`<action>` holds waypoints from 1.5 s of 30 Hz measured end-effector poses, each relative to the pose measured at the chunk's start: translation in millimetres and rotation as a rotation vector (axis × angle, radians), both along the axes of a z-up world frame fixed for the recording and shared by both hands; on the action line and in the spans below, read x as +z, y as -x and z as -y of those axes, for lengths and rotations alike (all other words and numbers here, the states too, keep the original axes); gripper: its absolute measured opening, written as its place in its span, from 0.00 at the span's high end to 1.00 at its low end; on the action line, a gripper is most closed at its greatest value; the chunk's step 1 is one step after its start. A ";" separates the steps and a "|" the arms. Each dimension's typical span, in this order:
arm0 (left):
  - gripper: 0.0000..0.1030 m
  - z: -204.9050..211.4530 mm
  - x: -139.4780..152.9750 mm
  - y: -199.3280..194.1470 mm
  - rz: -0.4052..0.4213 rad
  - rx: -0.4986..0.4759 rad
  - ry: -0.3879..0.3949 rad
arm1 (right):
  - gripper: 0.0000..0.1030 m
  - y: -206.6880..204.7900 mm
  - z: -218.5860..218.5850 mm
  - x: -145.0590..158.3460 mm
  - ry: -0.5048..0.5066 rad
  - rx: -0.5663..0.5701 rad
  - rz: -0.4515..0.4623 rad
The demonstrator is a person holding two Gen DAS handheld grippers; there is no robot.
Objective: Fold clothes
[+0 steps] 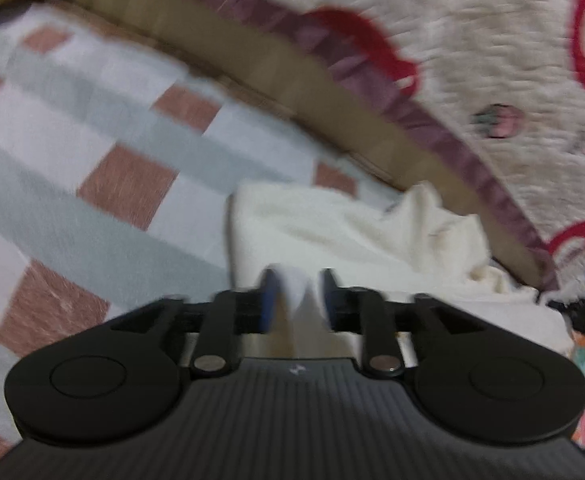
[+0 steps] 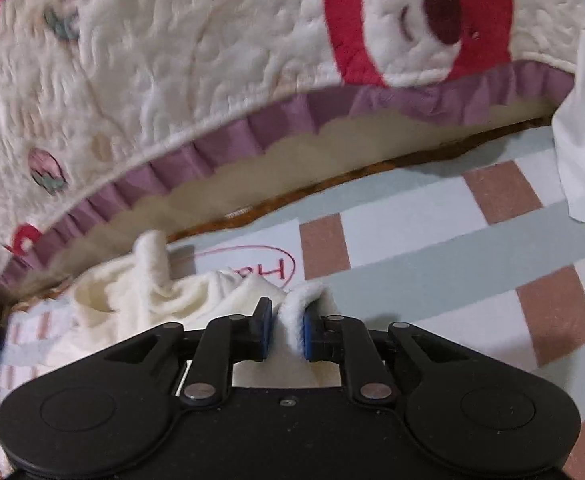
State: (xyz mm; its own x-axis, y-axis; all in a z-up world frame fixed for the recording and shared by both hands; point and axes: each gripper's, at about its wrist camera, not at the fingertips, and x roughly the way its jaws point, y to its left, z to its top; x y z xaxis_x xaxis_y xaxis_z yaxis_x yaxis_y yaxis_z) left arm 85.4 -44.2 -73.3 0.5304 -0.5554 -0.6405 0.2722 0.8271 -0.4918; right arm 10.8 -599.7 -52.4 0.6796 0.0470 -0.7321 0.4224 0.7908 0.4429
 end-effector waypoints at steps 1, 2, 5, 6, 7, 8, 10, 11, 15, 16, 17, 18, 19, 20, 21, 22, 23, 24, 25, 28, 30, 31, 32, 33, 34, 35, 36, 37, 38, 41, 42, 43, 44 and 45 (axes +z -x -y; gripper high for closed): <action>0.56 0.4 8.7 7.3 0.033 -0.021 -0.017 | 0.53 8.3 3.3 5.9 0.011 -0.039 0.023; 0.55 1.0 17.0 14.5 0.066 -0.043 -0.036 | 0.47 16.6 6.7 11.7 0.021 -0.078 0.046; 0.52 6.5 25.4 26.4 0.098 -0.115 -0.069 | 0.47 42.0 24.5 17.5 -0.077 -0.170 0.143; 0.51 9.5 22.9 27.4 0.075 -0.138 -0.061 | 0.47 52.1 23.1 18.2 -0.077 -0.181 0.173; 0.51 12.7 19.3 27.8 0.045 -0.162 -0.049 | 0.47 60.8 18.4 17.9 -0.070 -0.171 0.196; 0.51 15.9 15.3 28.8 0.015 -0.172 -0.039 | 0.47 67.3 12.6 15.8 -0.066 -0.155 0.213; 0.51 23.4 9.1 33.0 -0.024 -0.192 -0.027 | 0.47 80.0 -4.4 6.4 -0.062 -0.108 0.238; 0.51 28.7 8.3 39.0 -0.005 -0.209 -0.062 | 0.47 84.0 -14.9 1.9 -0.048 -0.077 0.237; 0.44 50.9 6.1 65.6 0.089 -0.280 -0.228 | 0.47 93.9 -55.5 -12.8 0.046 0.049 0.195; 0.40 56.5 5.5 72.3 0.113 -0.298 -0.270 | 0.47 95.2 -65.1 -15.7 0.077 0.081 0.178; 0.39 60.0 3.5 77.8 0.127 -0.313 -0.300 | 0.47 96.0 -72.9 -19.5 0.105 0.113 0.161; 0.36 62.8 0.5 81.1 0.125 -0.321 -0.323 | 0.47 96.6 -79.8 -23.5 0.133 0.144 0.144; 0.33 65.5 -2.7 84.0 0.120 -0.328 -0.346 | 0.47 97.2 -86.0 -28.5 0.158 0.166 0.130; 0.32 67.9 -6.6 85.2 0.104 -0.329 -0.379 | 0.47 97.8 -91.8 -33.7 0.180 0.185 0.115; 0.32 70.1 -10.7 86.0 0.086 -0.329 -0.414 | 0.47 98.6 -97.7 -38.5 0.206 0.196 0.105; 0.32 72.3 -14.9 86.8 0.068 -0.329 -0.449 | 0.47 99.6 -103.7 -43.1 0.232 0.203 0.095; 0.31 73.0 -17.9 88.9 0.068 -0.317 -0.480 | 0.47 99.7 -108.3 -46.9 0.241 0.216 0.092; 0.29 73.3 -20.8 91.3 0.072 -0.303 -0.509 | 0.47 99.4 -112.3 -50.3 0.243 0.230 0.091; 0.27 72.1 -22.2 92.5 0.070 -0.294 -0.511 | 0.47 99.0 -116.3 -53.7 0.245 0.244 0.090; 0.19 67.4 -19.6 89.1 0.066 -0.223 -0.406 | 0.47 92.7 -121.2 -62.7 0.243 0.238 0.083; 0.17 73.6 -18.8 87.8 0.081 -0.183 -0.329 | 0.45 89.1 -122.8 -67.8 0.238 0.224 0.082; 0.17 79.0 -19.2 88.1 0.097 -0.186 -0.308 | 0.44 88.3 -122.6 -69.6 0.232 0.210 0.086; 0.17 85.4 -21.9 89.9 0.121 -0.193 -0.345 | 0.43 87.4 -122.5 -71.3 0.226 0.196 0.089; 0.20 91.9 -25.0 92.1 0.146 -0.200 -0.394 | 0.43 87.4 -122.6 -72.0 0.224 0.184 0.095; 0.22 95.0 -27.4 94.7 0.170 -0.214 -0.421 | 0.43 87.6 -122.9 -72.4 0.223 0.172 0.101; 0.24 97.3 -29.5 97.5 0.194 -0.230 -0.443 | 0.43 87.7 -124.2 -72.2 0.232 0.167 0.105; 0.33 96.9 -28.6 99.5 0.207 -0.233 -0.451 | 0.43 87.9 -126.0 -71.9 0.246 0.166 0.107; 0.47 95.9 -25.0 101.4 0.218 -0.221 -0.457 | 0.43 88.7 -129.2 -70.0 0.283 0.162 0.108; 0.59 94.9 -21.0 103.3 0.229 -0.206 -0.464 | 0.44 90.0 -132.9 -67.4 0.330 0.157 0.109; 0.73 97.4 -12.3 110.9 0.291 -0.117 -0.494 | 0.41 96.9 -147.1 -53.3 0.655 -0.029 0.057; 0.73 99.3 -10.8 112.7 0.311 -0.105 -0.500 | 0.41 98.1 -144.4 -50.9 0.668 -0.043 0.061; 0.73 99.9 -10.5 113.7 0.326 -0.103 -0.513 | 0.43 98.1 -138.6 -50.3 0.641 -0.031 0.071; 0.73 100.2 -10.4 114.7 0.341 -0.103 -0.527 | 0.45 97.7 -131.9 -50.3 0.604 -0.015 0.080; 0.72 100.5 -10.3 115.6 0.355 -0.103 -0.542 | 0.45 96.4 -126.7 -50.5 0.589 -0.016 0.078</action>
